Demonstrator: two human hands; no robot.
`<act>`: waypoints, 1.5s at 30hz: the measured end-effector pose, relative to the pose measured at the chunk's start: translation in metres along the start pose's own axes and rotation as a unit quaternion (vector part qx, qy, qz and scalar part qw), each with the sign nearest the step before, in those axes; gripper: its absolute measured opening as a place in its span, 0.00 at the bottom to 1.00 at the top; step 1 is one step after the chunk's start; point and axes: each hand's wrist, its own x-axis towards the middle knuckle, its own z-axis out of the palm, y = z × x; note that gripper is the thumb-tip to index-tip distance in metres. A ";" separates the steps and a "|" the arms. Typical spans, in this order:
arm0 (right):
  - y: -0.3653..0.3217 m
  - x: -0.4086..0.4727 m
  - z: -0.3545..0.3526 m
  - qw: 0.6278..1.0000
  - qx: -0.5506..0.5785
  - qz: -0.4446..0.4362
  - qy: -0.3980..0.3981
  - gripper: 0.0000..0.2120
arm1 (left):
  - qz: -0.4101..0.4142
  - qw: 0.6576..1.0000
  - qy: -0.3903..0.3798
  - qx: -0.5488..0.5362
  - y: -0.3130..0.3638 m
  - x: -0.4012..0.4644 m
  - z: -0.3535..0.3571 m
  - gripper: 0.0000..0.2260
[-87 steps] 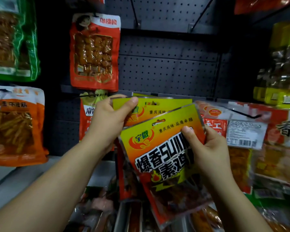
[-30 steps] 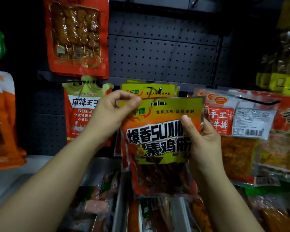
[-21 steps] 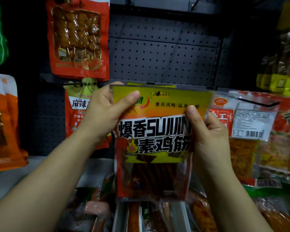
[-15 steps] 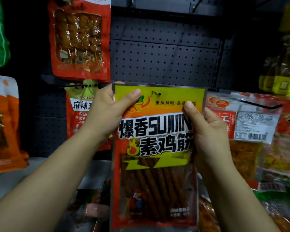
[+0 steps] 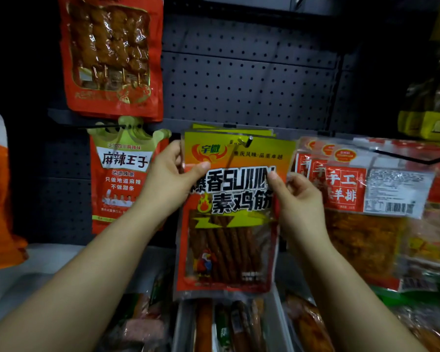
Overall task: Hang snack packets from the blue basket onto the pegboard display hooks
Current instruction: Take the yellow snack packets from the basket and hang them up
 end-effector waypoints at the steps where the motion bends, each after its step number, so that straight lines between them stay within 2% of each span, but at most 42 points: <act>1: 0.005 0.001 0.001 1.000 -0.013 0.012 -0.003 0.10 | -0.008 1.000 0.000 0.008 -0.007 0.001 0.000 0.09; 3: 0.013 0.004 0.003 0.999 -0.034 0.023 -0.012 0.09 | -0.011 0.999 0.009 0.043 -0.016 0.006 0.001 0.07; 6: 0.018 0.016 0.008 0.997 -0.075 0.022 0.003 0.12 | -0.012 0.994 0.022 0.103 -0.024 0.016 0.004 0.06; 11: 0.024 0.039 0.015 0.989 -0.141 0.015 0.045 0.12 | -0.024 0.982 0.048 0.183 -0.030 0.026 0.012 0.12; 13: 0.028 0.045 0.018 0.984 -0.171 0.008 0.046 0.14 | -0.001 0.972 0.071 0.224 -0.032 0.025 0.015 0.12; 16: 0.031 0.047 0.020 0.981 -0.183 0.014 0.058 0.10 | 0.043 0.957 0.116 0.263 -0.036 0.020 0.016 0.15; 19: 0.035 0.044 0.019 0.989 -0.145 0.031 0.024 0.18 | 0.040 0.961 0.127 0.244 -0.041 0.016 0.015 0.27; 21: 0.039 0.042 0.018 0.989 -0.141 0.037 -0.012 0.26 | -0.002 0.975 0.088 0.206 -0.045 0.016 0.014 0.32; 23: 0.041 0.039 0.017 0.991 -0.113 0.056 -0.047 0.31 | -0.052 0.981 0.036 0.183 -0.051 0.018 0.013 0.32; 25: 0.044 0.036 0.018 0.990 -0.071 0.086 -0.086 0.29 | -0.099 0.986 -0.006 0.135 -0.055 0.019 0.013 0.31; 29: 0.052 0.029 0.017 0.985 -0.037 0.123 -0.117 0.15 | -0.146 0.988 -0.041 0.018 -0.054 0.013 0.015 0.24; 32: 0.056 0.026 0.020 0.984 -0.026 0.127 -0.121 0.20 | -0.184 0.982 -0.049 0.010 -0.057 0.010 0.017 0.34; 34: 0.057 0.024 0.020 0.985 -0.032 0.125 -0.110 0.18 | -0.195 0.980 -0.043 0.026 -0.061 0.008 0.019 0.37; 39: 0.059 0.023 0.021 0.985 -0.064 0.128 -0.092 0.26 | -0.185 0.982 -0.039 0.025 -0.066 0.001 0.019 0.37; 45: 0.071 0.007 0.020 0.983 -0.095 0.128 -0.087 0.25 | -0.162 0.984 -0.050 0.050 -0.075 -0.021 0.018 0.33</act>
